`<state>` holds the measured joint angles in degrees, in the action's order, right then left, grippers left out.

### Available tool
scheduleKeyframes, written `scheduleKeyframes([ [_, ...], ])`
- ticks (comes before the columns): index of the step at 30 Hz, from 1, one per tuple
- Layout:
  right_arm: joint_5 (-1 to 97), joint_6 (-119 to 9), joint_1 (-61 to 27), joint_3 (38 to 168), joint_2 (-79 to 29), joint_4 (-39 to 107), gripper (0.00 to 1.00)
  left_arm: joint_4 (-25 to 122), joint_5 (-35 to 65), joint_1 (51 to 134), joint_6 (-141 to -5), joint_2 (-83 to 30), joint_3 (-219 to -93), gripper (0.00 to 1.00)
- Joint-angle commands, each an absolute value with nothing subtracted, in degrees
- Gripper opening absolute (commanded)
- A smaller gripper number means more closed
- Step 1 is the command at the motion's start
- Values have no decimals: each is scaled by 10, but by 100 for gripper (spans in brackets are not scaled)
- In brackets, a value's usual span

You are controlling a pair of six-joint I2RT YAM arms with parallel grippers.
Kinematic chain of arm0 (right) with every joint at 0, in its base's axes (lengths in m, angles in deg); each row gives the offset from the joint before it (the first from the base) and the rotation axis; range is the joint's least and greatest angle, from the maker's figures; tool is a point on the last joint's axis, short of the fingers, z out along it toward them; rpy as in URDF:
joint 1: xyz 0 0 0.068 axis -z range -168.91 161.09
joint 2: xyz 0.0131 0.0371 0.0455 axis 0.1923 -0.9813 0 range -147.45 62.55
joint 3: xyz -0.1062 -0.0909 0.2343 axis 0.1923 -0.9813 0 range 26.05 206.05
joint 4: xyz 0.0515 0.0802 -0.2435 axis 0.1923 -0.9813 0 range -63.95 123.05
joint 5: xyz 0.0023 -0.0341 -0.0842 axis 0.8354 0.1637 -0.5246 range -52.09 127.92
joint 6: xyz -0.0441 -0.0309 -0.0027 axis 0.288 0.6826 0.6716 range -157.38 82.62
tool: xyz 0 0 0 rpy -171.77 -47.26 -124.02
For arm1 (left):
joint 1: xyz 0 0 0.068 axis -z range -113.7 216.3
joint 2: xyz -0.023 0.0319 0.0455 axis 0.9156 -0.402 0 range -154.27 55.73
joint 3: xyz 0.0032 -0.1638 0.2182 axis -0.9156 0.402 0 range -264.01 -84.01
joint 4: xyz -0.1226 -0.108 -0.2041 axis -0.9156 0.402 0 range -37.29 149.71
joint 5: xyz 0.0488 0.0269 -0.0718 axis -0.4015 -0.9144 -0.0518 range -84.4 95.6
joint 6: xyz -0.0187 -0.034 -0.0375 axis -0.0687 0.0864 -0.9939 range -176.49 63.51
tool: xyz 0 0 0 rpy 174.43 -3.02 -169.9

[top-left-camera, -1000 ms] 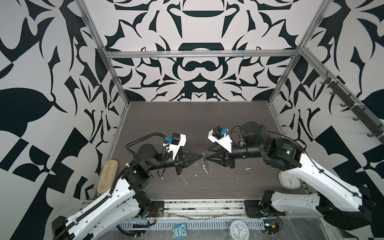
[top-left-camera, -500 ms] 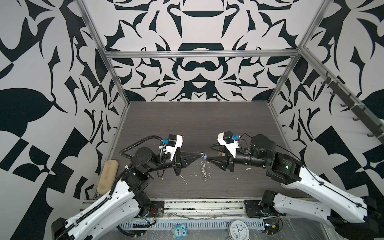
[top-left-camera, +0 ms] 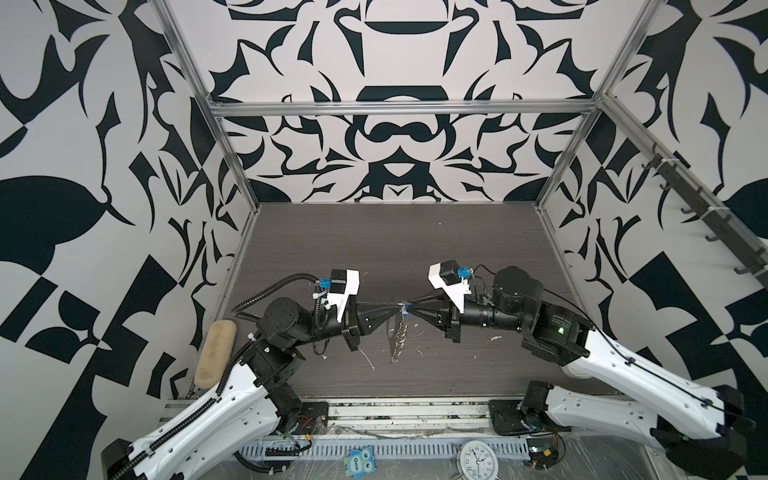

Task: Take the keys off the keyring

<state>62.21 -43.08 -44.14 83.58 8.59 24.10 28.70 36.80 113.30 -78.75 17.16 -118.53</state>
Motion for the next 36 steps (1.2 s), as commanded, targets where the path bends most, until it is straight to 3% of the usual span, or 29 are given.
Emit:
scheduleKeyframes([
  [1,631,-433,-444,842,85,269,3,249,348,1135,-796,183,-1179,0],
  [2,631,-433,-444,843,84,269,0,244,340,1135,-799,184,-1176,0],
  [12,600,-423,-461,848,67,240,0,166,278,1135,-820,197,-1138,0],
  [25,541,-387,-515,859,3,218,0,20,300,1135,-892,150,-1113,0],
  [32,536,-398,-516,847,17,225,0,50,312,1135,-885,152,-1116,0],
  [33,536,-399,-516,848,21,221,3,65,313,1135,-880,156,-1118,0],
  [36,538,-400,-516,849,42,206,30,103,316,1135,-862,172,-1123,0],
])
